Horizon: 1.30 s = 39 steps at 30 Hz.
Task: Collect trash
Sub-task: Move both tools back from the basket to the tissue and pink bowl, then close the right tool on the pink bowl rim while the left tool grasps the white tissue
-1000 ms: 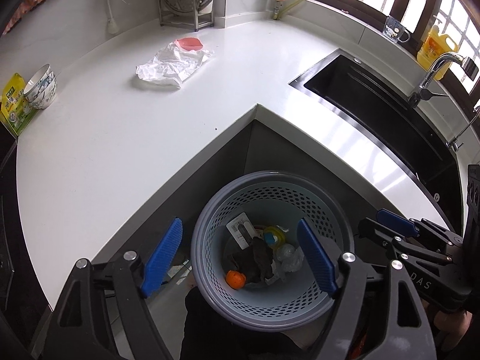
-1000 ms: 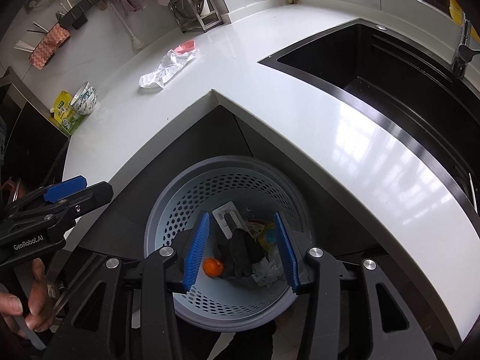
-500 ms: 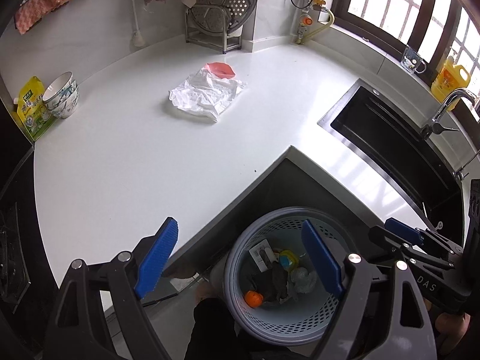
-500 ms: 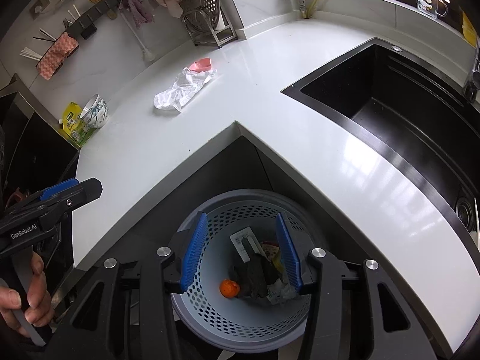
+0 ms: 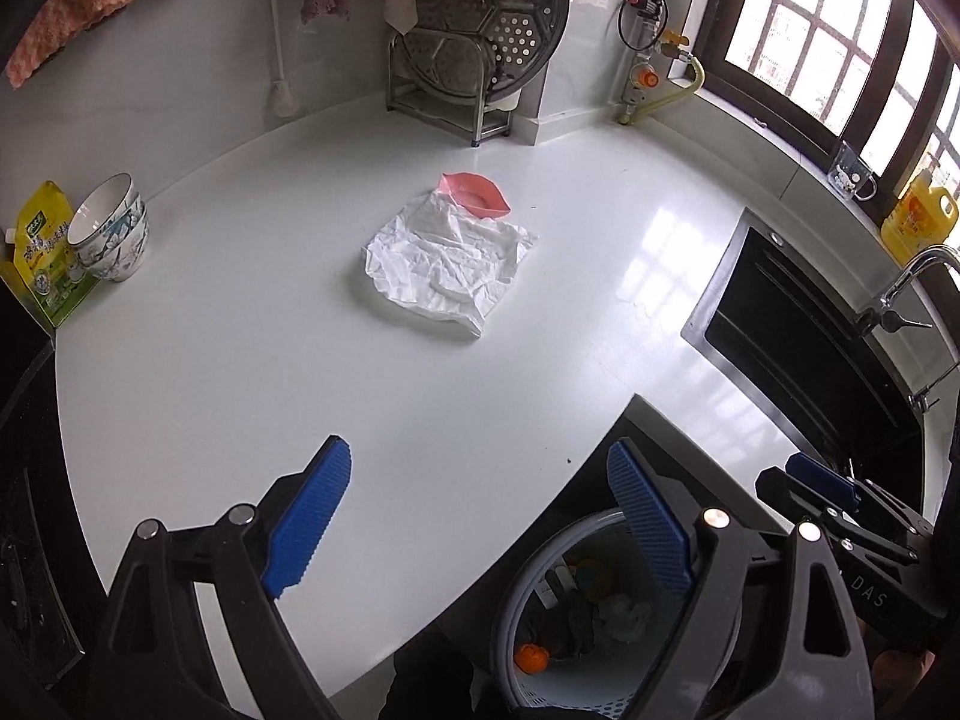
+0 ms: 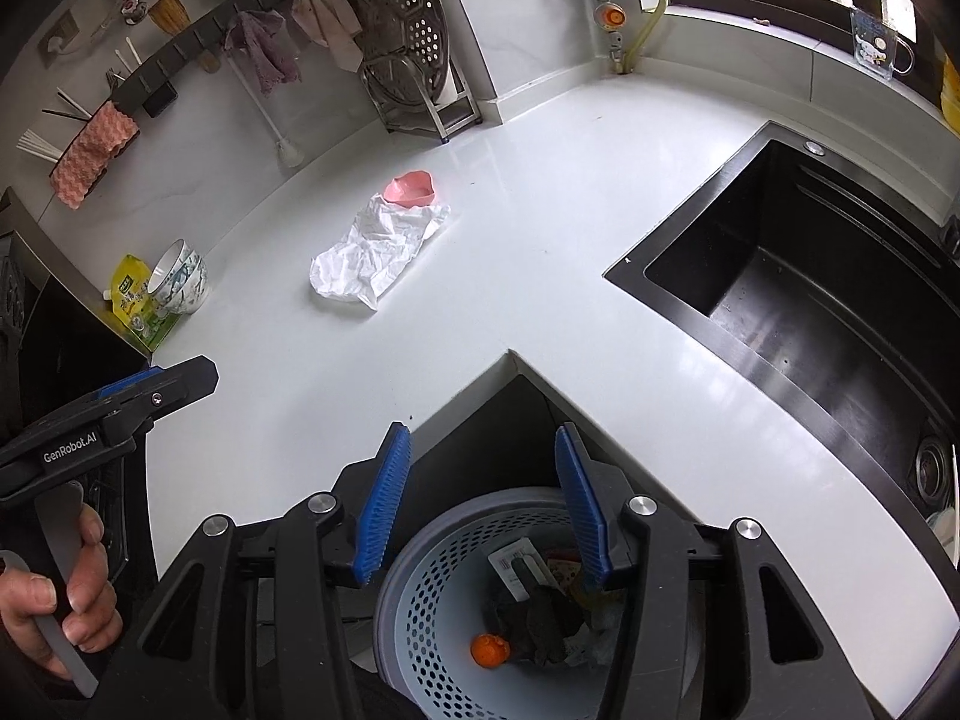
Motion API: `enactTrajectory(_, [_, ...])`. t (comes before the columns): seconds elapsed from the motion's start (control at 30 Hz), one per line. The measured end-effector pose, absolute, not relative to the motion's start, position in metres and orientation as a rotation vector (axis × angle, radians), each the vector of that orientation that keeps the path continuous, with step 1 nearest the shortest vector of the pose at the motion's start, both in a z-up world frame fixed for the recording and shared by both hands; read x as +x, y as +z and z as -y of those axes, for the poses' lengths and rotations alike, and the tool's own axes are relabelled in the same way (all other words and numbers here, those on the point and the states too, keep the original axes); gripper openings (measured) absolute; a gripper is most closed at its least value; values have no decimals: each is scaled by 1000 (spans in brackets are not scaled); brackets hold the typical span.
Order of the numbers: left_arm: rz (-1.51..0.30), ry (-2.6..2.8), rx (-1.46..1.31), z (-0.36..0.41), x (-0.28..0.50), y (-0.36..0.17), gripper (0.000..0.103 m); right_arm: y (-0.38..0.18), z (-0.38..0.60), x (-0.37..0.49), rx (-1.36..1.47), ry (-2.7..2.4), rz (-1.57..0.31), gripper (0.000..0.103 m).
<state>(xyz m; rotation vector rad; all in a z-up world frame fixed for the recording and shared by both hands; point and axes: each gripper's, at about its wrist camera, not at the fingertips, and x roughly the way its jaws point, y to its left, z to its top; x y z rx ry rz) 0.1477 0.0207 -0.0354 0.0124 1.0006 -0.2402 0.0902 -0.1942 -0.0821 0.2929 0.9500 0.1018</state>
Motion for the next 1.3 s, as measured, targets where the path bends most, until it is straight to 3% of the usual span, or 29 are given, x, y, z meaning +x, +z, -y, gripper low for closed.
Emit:
enactTrajectory(0.27, [-1012,-244,23,-38,195,-50,92,-101,177,135,303,75,-992,50])
enactTrajectory(0.8, [-1074,-247,-24,-51,299,-101,92,-119,175,249,315,-4,-1013,50])
enactTrajectory(1.3, [-1095,-177,-55,-59,349,-130,92,-126,148,383,214,81,-1020,50])
